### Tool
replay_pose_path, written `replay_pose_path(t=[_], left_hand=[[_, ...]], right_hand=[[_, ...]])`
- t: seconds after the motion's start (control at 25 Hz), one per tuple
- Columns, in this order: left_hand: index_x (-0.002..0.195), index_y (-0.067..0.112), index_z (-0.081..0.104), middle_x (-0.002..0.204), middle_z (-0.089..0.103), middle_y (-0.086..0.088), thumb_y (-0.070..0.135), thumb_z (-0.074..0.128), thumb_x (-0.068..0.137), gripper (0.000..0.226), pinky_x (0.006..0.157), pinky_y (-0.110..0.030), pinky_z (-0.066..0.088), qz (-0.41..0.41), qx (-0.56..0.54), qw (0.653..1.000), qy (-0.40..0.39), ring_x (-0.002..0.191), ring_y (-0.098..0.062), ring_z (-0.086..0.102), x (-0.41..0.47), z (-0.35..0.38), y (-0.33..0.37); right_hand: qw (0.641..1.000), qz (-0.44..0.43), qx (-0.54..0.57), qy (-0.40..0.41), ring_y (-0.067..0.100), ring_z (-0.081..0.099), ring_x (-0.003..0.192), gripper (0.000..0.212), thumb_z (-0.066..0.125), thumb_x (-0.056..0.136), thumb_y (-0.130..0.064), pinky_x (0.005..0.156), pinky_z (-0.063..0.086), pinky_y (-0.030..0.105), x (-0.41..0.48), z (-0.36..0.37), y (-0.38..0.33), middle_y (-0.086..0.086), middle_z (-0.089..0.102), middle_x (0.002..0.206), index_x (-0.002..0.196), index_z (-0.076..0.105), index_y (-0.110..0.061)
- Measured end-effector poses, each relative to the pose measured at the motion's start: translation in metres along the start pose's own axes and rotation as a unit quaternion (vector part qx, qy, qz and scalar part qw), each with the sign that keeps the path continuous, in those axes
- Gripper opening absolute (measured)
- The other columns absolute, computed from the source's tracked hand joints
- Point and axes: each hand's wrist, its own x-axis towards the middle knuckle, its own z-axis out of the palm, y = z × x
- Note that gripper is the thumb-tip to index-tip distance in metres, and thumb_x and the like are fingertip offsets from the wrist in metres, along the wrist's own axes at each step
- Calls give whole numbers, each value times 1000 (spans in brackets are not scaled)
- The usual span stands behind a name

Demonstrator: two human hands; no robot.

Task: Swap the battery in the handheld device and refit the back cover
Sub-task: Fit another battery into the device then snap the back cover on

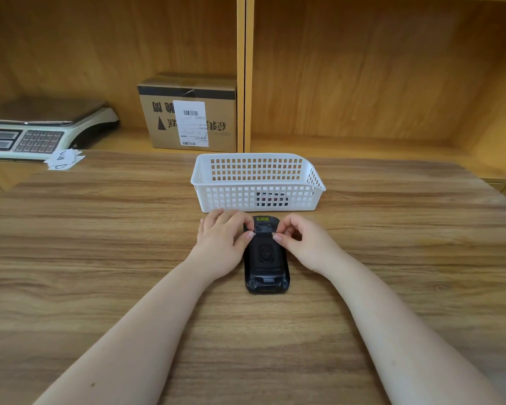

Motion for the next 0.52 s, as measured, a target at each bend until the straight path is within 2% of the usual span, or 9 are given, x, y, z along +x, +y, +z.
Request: replay_pose_path(t=[0.24,0.52], left_hand=[[94,39,44,124,50,18,29,49,96,11,115,-56,13,-6,-4,1000,-3,141,-25,18,0,0,1],[91,37,45,109,49,21,28,48,95,10,115,-56,11,-18,-8,1000,-11,139,-24,23,3,1,0]], right_hand=[[1000,0,14,4,12,56,77,8,68,86,-29,70,43,26,1,1,1,-4,62,79,83,60,-27],[1000,8,9,4,16,59,83,9,66,86,-32,74,46,29,0,2,2,-3,64,84,82,58,-32]])
